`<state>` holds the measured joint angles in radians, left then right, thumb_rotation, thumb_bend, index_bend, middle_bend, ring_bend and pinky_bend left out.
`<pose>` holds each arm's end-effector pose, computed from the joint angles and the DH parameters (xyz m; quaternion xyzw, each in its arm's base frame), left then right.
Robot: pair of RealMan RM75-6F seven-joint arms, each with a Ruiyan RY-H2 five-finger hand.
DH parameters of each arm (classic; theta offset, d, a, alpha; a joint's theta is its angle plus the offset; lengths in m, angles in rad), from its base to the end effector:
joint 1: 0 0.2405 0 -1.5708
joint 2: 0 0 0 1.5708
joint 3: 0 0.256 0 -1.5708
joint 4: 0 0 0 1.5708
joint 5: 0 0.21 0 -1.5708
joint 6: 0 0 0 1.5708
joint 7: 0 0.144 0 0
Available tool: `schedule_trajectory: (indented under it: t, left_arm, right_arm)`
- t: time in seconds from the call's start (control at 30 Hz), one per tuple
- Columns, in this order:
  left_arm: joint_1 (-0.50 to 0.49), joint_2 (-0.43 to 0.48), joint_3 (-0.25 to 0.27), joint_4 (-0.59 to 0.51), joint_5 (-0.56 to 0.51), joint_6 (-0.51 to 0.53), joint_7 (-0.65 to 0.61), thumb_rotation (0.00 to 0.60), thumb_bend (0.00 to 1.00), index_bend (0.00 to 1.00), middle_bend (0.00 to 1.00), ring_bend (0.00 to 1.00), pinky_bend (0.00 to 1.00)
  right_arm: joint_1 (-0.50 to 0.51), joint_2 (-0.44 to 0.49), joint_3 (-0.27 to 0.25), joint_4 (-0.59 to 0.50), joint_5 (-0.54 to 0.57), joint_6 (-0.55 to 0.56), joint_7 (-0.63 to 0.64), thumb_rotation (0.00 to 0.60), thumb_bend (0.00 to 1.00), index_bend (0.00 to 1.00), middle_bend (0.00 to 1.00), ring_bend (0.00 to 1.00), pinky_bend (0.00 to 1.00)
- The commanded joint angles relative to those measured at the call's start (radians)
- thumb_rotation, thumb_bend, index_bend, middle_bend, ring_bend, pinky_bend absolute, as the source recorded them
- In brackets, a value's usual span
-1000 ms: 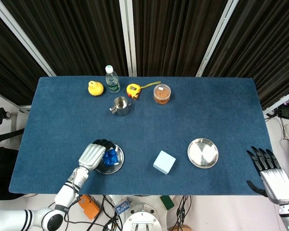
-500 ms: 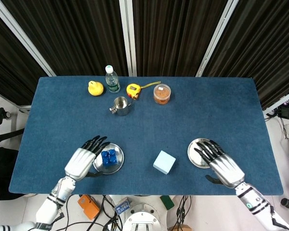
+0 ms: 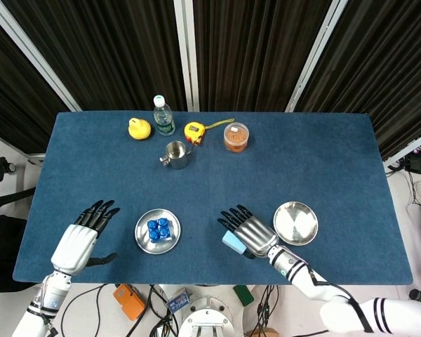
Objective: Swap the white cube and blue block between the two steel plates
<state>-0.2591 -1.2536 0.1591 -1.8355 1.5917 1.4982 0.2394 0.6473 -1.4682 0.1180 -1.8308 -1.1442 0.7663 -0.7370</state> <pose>-0.2217 0.1707 0.0810 -0.6764 -0.3924 -0.4258 0.4553 -0.1187 -0.2492 -0.0368 0.8649 -0.3009 0.2766 0.2913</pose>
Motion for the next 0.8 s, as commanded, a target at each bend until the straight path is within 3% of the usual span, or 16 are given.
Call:
schedule_trajectory:
  t: [0.03,0.07,0.13,0.2,0.27,0.4,0.57,0.8]
  left_arm:
    - [0.008,0.005,-0.01,0.005,0.004,0.0,-0.012,0.6,0.0,0.11,0.04,0.0,0.16]
    - [0.01,0.006,-0.014,0.006,0.003,-0.001,-0.017,0.6,0.0,0.11,0.04,0.0,0.16]
    - [0.015,0.006,-0.021,0.01,0.002,-0.004,-0.029,0.6,0.0,0.11,0.04,0.0,0.16]
    - [0.019,0.008,-0.026,0.012,0.002,-0.006,-0.035,0.6,0.0,0.11,0.04,0.0,0.16]
    - [0.023,0.01,-0.033,0.011,0.003,-0.008,-0.041,0.6,0.0,0.11,0.04,0.0,0.16]
    - [0.029,0.016,-0.044,0.007,0.014,-0.007,-0.047,0.6,0.0,0.11,0.04,0.0,0.16]
    - [0.048,0.031,-0.046,0.007,0.042,0.011,-0.061,0.6,0.0,0.11,0.04,0.0,0.16]
    - [0.059,0.028,-0.054,0.033,0.053,0.002,-0.087,0.6,0.0,0.11,0.04,0.0,0.16]
  right_arm:
    - [0.078,-0.055,-0.005,0.012,0.13,-0.003,-0.074,0.6,0.38,0.06,0.13,0.06,0.03]
    - [0.083,-0.056,-0.005,0.014,0.135,0.0,-0.067,0.6,0.38,0.16,0.21,0.14,0.09]
    - [0.087,-0.057,-0.008,0.017,0.129,0.014,-0.041,0.6,0.38,0.46,0.41,0.39,0.34]
    - [0.083,-0.055,-0.013,0.022,0.105,0.039,-0.026,0.6,0.38,0.65,0.56,0.55,0.5]
    - [0.071,-0.051,-0.016,0.026,0.063,0.08,0.001,0.6,0.38,0.73,0.62,0.61,0.56]
    - [0.045,-0.017,-0.009,0.02,-0.008,0.15,0.07,0.6,0.38,0.78,0.66,0.65,0.59]
    - [0.003,0.088,-0.026,0.042,-0.051,0.217,0.113,0.6,0.38,0.76,0.67,0.66,0.59]
    - [-0.038,0.157,-0.076,0.161,-0.02,0.17,0.241,0.6,0.38,0.68,0.67,0.6,0.56]
